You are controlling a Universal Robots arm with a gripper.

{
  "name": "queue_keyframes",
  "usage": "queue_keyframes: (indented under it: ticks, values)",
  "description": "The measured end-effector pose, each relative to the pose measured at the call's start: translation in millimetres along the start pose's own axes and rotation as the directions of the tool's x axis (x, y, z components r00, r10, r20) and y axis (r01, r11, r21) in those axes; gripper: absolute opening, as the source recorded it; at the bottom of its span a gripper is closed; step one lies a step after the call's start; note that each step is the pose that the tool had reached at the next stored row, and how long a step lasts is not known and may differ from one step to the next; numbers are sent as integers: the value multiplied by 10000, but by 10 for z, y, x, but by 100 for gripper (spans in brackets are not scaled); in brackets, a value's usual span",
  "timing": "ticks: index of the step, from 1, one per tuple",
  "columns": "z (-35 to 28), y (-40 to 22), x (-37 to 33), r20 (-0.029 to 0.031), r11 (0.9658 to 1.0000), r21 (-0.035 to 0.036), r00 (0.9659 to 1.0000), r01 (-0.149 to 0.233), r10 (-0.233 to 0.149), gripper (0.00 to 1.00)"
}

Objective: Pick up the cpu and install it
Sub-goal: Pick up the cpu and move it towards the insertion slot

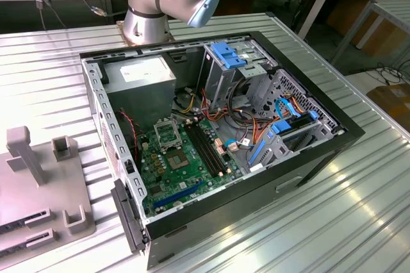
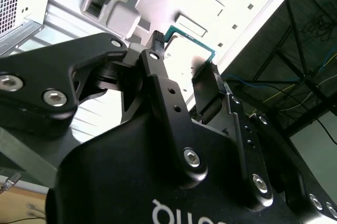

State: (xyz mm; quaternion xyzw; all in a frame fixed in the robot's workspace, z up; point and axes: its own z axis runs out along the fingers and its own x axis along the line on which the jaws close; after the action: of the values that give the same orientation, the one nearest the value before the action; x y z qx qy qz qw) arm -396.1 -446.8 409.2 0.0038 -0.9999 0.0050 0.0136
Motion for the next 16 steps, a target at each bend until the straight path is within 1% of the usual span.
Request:
queue_keyframes:
  ticks: [4,6,16]
  values:
    - [-1,0,-32,0,10000,0,10000,0,0,47]
    - [-2,0,-59,0,10000,0,10000,-1,1,47]
    - [-3,-1,-132,0,10000,-1,10000,0,0,47]
